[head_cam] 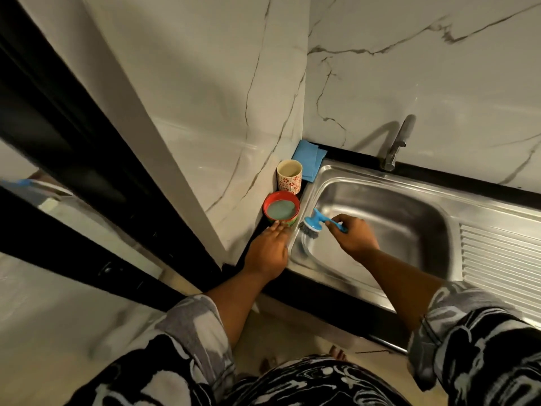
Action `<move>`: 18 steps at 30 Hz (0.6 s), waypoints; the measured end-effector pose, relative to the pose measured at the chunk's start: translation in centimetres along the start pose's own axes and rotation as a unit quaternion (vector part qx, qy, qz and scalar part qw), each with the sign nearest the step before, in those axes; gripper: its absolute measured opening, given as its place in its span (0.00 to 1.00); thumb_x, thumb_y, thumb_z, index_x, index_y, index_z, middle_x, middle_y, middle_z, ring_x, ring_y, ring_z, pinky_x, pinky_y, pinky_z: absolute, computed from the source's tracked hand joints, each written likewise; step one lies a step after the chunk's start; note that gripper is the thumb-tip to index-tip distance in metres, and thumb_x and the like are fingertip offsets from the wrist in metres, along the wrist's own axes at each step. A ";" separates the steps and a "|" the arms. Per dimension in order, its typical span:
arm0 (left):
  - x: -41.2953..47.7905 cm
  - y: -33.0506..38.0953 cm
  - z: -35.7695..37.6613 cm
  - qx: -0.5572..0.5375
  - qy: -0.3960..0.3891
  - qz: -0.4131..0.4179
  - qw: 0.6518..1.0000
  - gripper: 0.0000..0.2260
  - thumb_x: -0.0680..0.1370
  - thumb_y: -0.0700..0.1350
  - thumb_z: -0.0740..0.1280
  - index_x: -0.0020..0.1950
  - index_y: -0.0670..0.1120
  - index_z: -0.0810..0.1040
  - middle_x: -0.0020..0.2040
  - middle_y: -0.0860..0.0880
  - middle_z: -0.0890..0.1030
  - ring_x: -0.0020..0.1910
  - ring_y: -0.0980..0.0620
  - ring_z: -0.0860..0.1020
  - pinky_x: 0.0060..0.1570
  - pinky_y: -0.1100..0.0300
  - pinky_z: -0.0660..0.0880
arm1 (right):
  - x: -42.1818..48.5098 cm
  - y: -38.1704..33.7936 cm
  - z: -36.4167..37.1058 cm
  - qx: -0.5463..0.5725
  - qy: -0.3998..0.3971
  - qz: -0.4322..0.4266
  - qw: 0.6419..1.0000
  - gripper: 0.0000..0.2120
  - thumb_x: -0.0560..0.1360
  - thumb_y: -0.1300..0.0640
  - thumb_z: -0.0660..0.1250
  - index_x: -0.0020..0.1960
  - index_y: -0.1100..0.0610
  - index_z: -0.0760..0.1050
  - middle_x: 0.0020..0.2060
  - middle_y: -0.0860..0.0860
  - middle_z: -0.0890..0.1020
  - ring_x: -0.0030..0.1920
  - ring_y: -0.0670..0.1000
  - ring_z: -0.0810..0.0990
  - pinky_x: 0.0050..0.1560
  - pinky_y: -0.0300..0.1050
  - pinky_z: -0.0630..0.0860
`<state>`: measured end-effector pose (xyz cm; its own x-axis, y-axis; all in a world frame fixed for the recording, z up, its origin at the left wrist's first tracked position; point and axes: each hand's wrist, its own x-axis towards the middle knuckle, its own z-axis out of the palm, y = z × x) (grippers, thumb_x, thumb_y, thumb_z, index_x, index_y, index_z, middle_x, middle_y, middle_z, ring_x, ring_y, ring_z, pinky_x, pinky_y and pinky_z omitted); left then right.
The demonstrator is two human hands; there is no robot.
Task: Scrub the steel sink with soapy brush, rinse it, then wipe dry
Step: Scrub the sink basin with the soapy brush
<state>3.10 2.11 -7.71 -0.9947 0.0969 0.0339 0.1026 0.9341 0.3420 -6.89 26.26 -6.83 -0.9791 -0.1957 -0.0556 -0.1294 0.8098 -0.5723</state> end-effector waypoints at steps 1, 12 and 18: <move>0.7 0.2 0.2 0.011 0.001 -0.008 1.000 0.27 0.82 0.44 0.57 0.82 0.39 0.66 0.82 0.40 0.67 0.83 0.44 0.62 0.82 0.55 0.52 | 0.7 0.2 -0.2 0.014 0.006 -0.003 1.000 0.18 0.79 0.34 0.63 0.55 0.46 0.81 0.32 0.45 0.79 0.33 0.48 0.77 0.30 0.43 0.67; 2.8 2.4 2.6 0.089 0.008 -0.103 0.991 0.28 0.75 0.39 0.74 0.75 0.39 0.76 0.69 0.38 0.81 0.67 0.40 0.81 0.68 0.48 0.78 | 6.8 -3.7 2.5 0.056 -0.005 -0.174 0.983 0.17 0.80 0.38 0.63 0.65 0.44 0.77 0.46 0.51 0.86 0.43 0.55 0.83 0.39 0.47 0.77; 3.3 2.3 2.2 0.124 0.003 -0.089 0.988 0.31 0.74 0.42 0.75 0.77 0.39 0.74 0.72 0.38 0.79 0.70 0.42 0.79 0.67 0.52 0.78 | 7.9 -5.4 4.3 0.041 -0.002 -0.160 0.986 0.17 0.82 0.45 0.65 0.69 0.45 0.78 0.51 0.55 0.86 0.48 0.58 0.84 0.44 0.50 0.80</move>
<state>0.01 5.35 -8.86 -0.9970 -0.0777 -0.0003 -0.0773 0.9917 0.1029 -13.26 17.91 -7.72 -0.8891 -0.4371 0.1355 -0.4189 0.6582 -0.6255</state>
